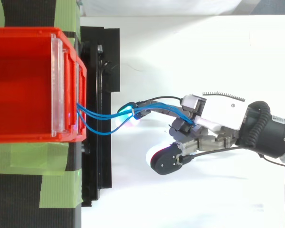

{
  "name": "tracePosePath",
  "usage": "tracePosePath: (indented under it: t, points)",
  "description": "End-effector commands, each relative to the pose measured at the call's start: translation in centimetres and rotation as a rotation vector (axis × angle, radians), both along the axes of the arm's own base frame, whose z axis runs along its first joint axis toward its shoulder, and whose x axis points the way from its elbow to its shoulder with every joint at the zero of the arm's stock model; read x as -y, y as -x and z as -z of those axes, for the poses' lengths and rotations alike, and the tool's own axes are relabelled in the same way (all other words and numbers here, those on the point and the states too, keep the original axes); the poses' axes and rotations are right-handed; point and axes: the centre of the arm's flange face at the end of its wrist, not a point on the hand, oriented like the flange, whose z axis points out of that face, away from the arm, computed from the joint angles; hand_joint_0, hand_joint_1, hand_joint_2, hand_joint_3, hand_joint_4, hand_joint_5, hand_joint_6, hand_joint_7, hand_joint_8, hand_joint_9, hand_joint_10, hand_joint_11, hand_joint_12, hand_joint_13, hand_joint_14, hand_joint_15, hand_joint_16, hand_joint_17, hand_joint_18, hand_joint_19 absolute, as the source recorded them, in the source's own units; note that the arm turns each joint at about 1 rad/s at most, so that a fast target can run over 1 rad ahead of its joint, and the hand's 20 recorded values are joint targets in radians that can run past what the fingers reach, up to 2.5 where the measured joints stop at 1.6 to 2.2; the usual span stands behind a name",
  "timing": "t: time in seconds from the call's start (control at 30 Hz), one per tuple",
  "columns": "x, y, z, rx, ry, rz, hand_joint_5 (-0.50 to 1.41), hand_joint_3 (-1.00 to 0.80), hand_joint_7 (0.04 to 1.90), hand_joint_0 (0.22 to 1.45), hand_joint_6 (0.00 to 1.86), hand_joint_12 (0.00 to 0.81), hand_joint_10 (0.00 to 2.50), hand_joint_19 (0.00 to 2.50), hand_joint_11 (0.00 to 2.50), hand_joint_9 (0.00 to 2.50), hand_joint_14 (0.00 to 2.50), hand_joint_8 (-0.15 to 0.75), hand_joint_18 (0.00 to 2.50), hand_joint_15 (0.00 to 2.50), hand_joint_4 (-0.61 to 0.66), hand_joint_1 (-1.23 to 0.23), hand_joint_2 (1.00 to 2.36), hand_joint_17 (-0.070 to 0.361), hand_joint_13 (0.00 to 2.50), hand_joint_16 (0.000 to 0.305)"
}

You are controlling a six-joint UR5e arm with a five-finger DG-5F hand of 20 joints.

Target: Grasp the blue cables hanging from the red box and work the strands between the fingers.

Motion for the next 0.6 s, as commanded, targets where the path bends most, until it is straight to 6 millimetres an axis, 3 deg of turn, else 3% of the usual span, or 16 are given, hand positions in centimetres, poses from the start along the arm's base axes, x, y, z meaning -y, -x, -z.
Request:
tracePosePath:
  t: [0.0, 0.57]
  points:
    - [-0.01, -0.01, 0.02, 0.000, 0.000, 0.000, 0.04, -1.00, 0.78, 0.72, 0.01, 0.592, 2.50, 0.68, 2.50, 1.84, 2.50, 0.521, 2.34, 1.84, 0.33, -0.53, 1.00, 0.149, 1.94, 0.199]
    - [-0.01, -0.01, 0.02, 0.000, 0.000, 0.000, 0.03, -1.00, 0.82, 0.72, 0.01, 0.587, 2.50, 0.68, 2.50, 1.82, 2.50, 0.525, 2.34, 1.83, 0.33, -0.53, 1.00, 0.151, 1.93, 0.201]
